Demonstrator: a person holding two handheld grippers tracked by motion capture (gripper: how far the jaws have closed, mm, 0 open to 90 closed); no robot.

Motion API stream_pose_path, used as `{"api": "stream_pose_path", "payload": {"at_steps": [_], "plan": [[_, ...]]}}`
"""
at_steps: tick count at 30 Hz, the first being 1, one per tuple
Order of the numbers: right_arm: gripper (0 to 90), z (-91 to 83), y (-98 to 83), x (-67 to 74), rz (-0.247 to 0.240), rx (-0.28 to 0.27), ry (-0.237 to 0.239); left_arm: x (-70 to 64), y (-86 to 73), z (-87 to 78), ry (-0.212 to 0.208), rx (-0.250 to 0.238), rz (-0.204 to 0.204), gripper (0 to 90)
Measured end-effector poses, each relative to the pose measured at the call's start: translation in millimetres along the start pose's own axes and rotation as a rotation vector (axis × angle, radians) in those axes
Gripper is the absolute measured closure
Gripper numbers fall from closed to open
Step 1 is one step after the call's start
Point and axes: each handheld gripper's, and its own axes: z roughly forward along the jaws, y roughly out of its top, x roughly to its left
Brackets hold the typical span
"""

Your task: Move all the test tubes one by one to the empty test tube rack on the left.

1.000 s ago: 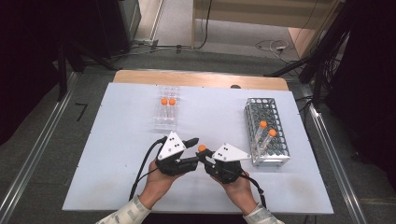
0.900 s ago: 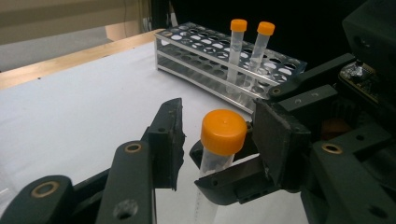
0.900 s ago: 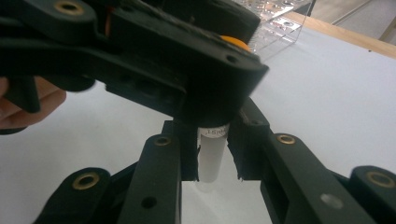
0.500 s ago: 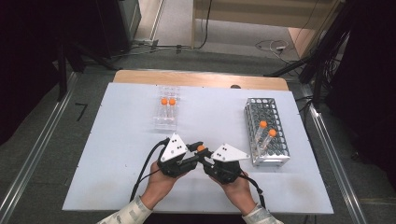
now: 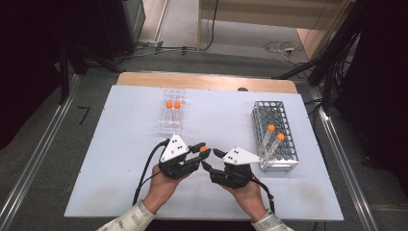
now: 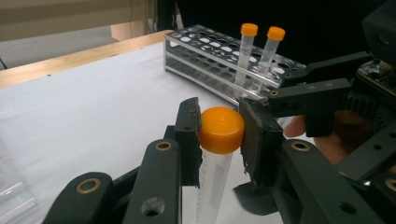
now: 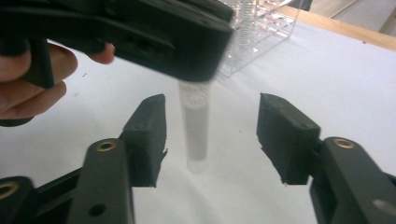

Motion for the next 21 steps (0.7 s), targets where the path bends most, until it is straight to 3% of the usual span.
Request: {"api": "stream_pose_path", "payload": {"at_steps": [8,21], "plan": [[34.5,-14.1,-4.7,-11.3,0.036,-0.005,-0.019,18.1,6.6,-0.9,0.044,-0.002,-0.038,69.8],[33.4,-43.2,-21.1,-24.6,0.058,-0.011,-0.053,39.6,26.5,-0.9,0.114,-0.013,-0.045,69.8]]}}
